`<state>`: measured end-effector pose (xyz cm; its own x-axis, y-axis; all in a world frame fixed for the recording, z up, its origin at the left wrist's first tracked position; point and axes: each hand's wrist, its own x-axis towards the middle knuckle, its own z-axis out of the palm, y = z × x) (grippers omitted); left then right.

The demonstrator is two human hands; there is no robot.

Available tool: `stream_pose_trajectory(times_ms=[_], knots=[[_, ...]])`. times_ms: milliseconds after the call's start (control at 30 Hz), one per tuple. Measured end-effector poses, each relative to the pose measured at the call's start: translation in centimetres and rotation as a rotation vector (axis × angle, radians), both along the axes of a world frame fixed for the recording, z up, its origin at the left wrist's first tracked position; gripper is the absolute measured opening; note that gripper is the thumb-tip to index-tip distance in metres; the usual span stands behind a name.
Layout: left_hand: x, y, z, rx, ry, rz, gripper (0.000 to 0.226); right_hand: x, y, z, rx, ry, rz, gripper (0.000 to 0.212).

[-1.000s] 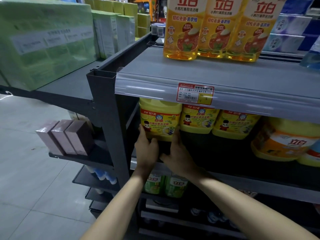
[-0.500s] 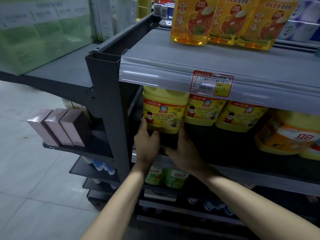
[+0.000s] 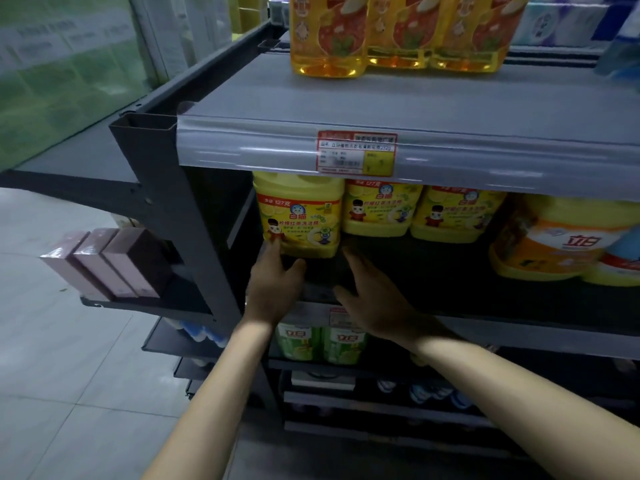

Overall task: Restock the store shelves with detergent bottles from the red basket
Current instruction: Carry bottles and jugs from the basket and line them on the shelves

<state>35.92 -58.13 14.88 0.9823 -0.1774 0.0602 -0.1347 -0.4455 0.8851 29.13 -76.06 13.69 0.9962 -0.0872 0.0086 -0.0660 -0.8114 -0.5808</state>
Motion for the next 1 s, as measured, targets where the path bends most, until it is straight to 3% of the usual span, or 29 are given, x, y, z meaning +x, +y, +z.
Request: stream_pose_trajectory(times_ms=[167,300,433,533,600,700,733,833,1000], knots=[[-3.9,-4.2,1.0,0.275,0.069,-0.173,0.051,-5.9,-4.4,1.0,-0.02,0.067,-0.031,0.07],[-8.6,-9.8,2.5,0.57,-0.041,-0.327,0.046,-11.6,-9.4,1.4,-0.079,0.11,-0.102,0.063],[-14.5,-16.0,4.2,0.648,0.025,-0.458,0.05,-18.8,-14.8,2.4,-0.136,0.143,-0.144,0.072],[-19.3,-21.4,4.4,0.667,-0.027,-0.525,0.02,-23.9,-19.7,1.3,-0.152,0.206,-0.261,0.065],[-22.6,-25.3,3.8,0.717,-0.067,-0.548,0.036,-27.4,-22.7,0.2,-0.134,0.255,-0.344,0.055],[-26.9,-30.8,2.4,0.74,-0.143,-0.653,0.025,-33.0,-26.7,-1.5,-0.173,0.255,-0.409,0.043],[-28.0,-32.4,1.6,0.743,-0.17,-0.698,0.033,-34.9,-28.0,-2.2,-0.184,0.247,-0.435,0.042],[-31.6,-37.1,-0.3,0.801,-0.222,-0.836,0.05,-40.2,-31.1,-4.2,-0.166,0.224,-0.528,0.047],[-37.7,-43.9,-3.6,0.934,-0.249,-1.047,0.047,-48.4,-34.1,-6.7,-0.115,0.283,-0.723,0.057]])
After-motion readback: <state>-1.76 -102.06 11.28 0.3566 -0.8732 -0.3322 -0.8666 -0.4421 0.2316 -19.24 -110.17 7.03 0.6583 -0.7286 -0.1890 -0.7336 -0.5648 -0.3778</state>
